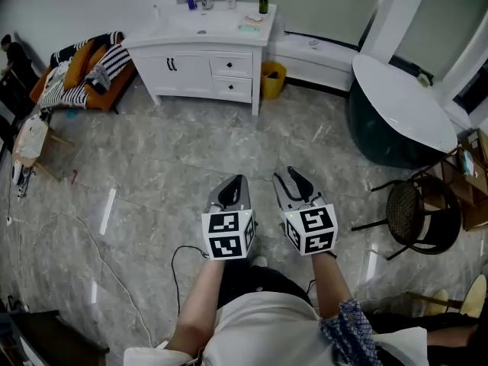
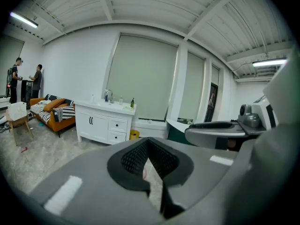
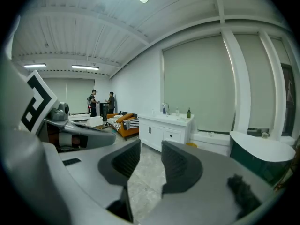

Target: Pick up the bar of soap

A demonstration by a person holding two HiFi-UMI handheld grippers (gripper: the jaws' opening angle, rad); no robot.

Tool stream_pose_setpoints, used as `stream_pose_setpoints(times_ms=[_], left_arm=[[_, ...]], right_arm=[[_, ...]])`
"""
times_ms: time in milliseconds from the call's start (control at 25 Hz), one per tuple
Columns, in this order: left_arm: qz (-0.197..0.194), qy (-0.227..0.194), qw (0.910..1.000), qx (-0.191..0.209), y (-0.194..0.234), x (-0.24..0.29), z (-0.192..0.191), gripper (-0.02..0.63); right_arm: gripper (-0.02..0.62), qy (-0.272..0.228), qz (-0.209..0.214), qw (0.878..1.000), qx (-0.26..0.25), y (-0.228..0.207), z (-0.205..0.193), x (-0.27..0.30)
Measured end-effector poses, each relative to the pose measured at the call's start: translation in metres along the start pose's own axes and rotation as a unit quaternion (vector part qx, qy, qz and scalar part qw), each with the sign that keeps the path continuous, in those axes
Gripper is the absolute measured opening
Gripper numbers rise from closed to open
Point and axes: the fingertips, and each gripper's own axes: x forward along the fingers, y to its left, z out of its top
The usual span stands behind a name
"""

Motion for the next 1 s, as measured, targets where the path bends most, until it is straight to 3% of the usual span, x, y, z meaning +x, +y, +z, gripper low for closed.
stream_pose_setpoints(times_ms=[520, 1000], left_arm=[[-0.009, 0.008, 0.9999, 0.0, 0.023, 0.053, 0.013, 0.006], [-0.016, 0.014, 0.9998, 0.002, 0.077, 0.141, 0.062, 0.006]], right_arm=[[0.132, 0.019, -0.005, 1.0, 0.003, -0.026, 0.002, 0.054], [0.132, 0.053, -0.007, 0.998, 0.018, -0.061, 0.029, 0.159]])
